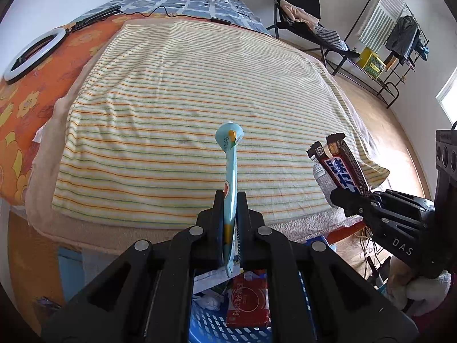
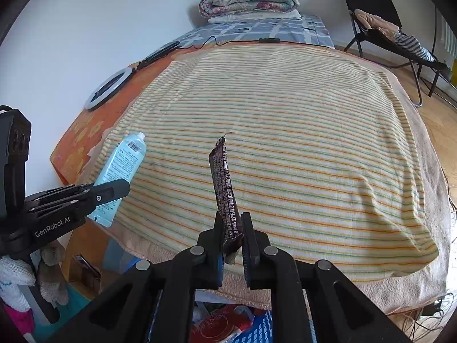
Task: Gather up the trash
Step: 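Carry the bottle and candy bar over the blue basket and open both tools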
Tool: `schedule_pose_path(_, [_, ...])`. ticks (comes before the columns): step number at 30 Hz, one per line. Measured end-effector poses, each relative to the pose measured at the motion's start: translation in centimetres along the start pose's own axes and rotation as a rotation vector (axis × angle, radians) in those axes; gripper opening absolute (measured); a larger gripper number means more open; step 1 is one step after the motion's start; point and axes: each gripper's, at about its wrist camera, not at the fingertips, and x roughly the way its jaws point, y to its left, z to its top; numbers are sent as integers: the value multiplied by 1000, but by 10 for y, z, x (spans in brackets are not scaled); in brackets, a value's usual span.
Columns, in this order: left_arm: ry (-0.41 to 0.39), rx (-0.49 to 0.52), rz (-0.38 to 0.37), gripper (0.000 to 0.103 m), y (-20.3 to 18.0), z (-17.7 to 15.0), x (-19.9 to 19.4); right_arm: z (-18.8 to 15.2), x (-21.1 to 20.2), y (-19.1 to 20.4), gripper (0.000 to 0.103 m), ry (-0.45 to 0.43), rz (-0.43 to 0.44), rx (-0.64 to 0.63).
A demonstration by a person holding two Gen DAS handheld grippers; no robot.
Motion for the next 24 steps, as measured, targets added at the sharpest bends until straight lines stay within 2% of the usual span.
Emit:
schedule_pose_path(13, [81, 23, -32, 5, -20, -78, -6, -78, -25, 17, 8, 29, 20, 18])
schedule_pose_path(24, [143, 34, -44, 5, -24, -111, 0, -112, -21, 29, 8, 74, 15, -1])
